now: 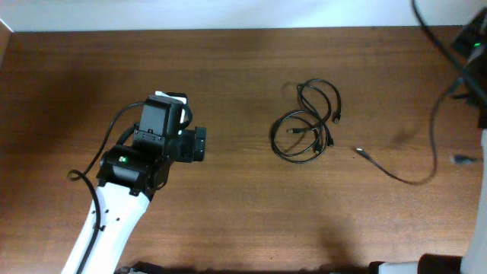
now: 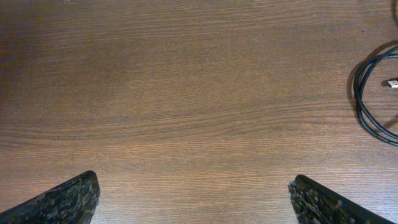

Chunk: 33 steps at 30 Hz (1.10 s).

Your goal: Untangle cables

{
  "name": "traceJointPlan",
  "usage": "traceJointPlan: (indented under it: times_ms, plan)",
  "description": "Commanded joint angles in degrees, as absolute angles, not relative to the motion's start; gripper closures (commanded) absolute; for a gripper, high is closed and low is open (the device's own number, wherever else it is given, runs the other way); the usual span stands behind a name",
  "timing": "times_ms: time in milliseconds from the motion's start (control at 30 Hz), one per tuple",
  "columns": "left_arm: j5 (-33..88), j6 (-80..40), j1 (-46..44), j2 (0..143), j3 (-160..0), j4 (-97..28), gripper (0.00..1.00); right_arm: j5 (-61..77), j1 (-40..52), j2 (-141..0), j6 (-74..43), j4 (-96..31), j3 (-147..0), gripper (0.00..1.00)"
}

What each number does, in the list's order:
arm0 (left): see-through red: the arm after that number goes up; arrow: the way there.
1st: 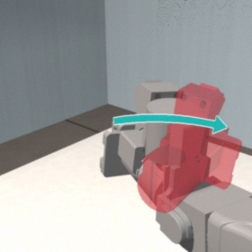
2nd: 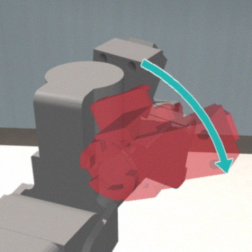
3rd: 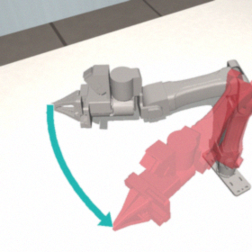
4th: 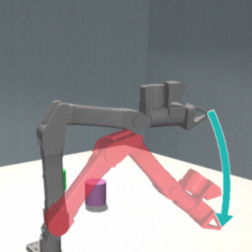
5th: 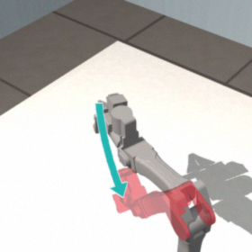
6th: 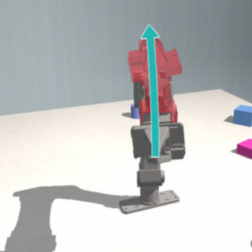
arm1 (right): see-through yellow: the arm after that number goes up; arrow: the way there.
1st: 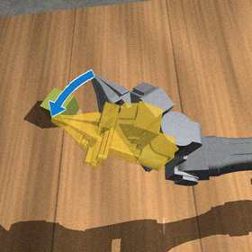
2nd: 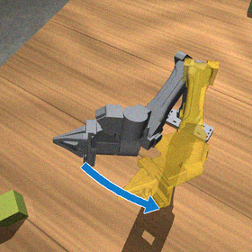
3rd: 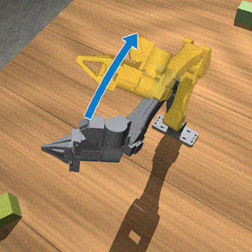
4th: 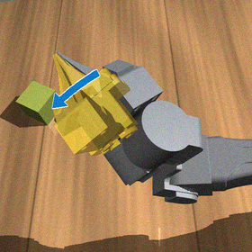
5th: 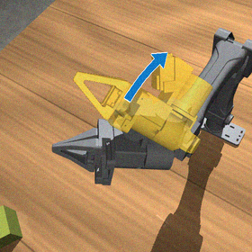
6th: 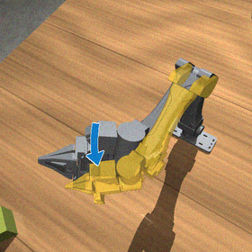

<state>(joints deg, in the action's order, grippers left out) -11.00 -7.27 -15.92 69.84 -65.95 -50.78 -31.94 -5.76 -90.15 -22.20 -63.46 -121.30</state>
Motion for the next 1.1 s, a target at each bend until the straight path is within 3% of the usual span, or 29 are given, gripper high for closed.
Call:
traceJointPlan:
  times_ms: [0,200,400,967,1000,1033,1067]
  plan:
    - [-11.62,-6.55,-15.59,69.41,-66.81,-50.68,0.01,-34.11,-12.99,-92.31,-21.43,-64.86,-121.78,0.96]
    - [-11.62,-6.55,-15.59,69.41,-66.81,-50.68,0.01,-32.88,-28.23,-95.98,-23.4,-64.69,-121.78,0.96]
    - [-11.64,-6.55,-15.59,69.41,-66.81,-50.68,0.01,-21.12,-39.18,-101.06,-23.4,-64.23,-121.78,0.96]
    - [-11.62,-6.55,-15.59,69.41,-66.81,-50.68,0.01,-20.1,-40.62,-118.93,-23.35,-64.71,-119.92,0.94]
    - [-11.62,-6.55,-15.59,69.41,-66.81,-50.68,0.01,-20.12,-40.64,-119.74,-23.35,-64.75,-119.35,0.81]
    - [-11.62,-6.55,-15.59,69.41,-66.81,-50.68,0.01,-20.12,-40.64,-120.38,-23.33,-64.79,-118.8,0.36]
    - [-11.64,-6.55,-15.59,69.41,-66.81,-50.68,0.01,-20.12,-40.64,-120.77,-23.33,-64.84,-118.58,0.15]
